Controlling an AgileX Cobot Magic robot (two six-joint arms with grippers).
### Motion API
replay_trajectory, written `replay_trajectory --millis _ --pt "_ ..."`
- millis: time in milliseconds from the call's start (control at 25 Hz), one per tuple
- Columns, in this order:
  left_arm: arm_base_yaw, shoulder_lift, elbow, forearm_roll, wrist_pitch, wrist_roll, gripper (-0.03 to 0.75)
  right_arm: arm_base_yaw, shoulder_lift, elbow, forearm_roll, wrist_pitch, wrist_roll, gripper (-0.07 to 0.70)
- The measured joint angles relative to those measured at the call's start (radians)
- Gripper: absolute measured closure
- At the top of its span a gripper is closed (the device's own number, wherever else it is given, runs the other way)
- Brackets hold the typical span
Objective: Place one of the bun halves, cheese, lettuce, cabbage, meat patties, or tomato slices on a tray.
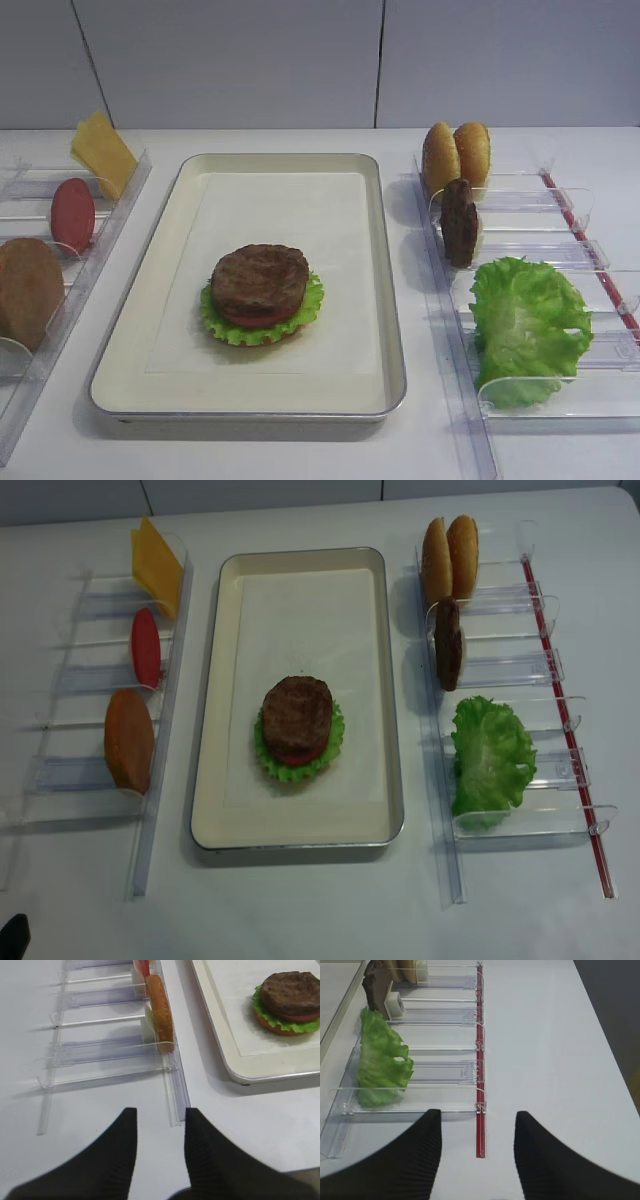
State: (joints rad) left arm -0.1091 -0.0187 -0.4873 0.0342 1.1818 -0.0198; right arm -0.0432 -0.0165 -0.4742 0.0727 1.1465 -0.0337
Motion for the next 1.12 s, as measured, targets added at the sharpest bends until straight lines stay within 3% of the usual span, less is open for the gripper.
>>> replay_trajectory --millis 1120 --pt "0.0 0.0 0.0 0.0 0.0 0.0 0.477 0.0 0.0 0.0 0.0 0.0 -0.002 0.29"
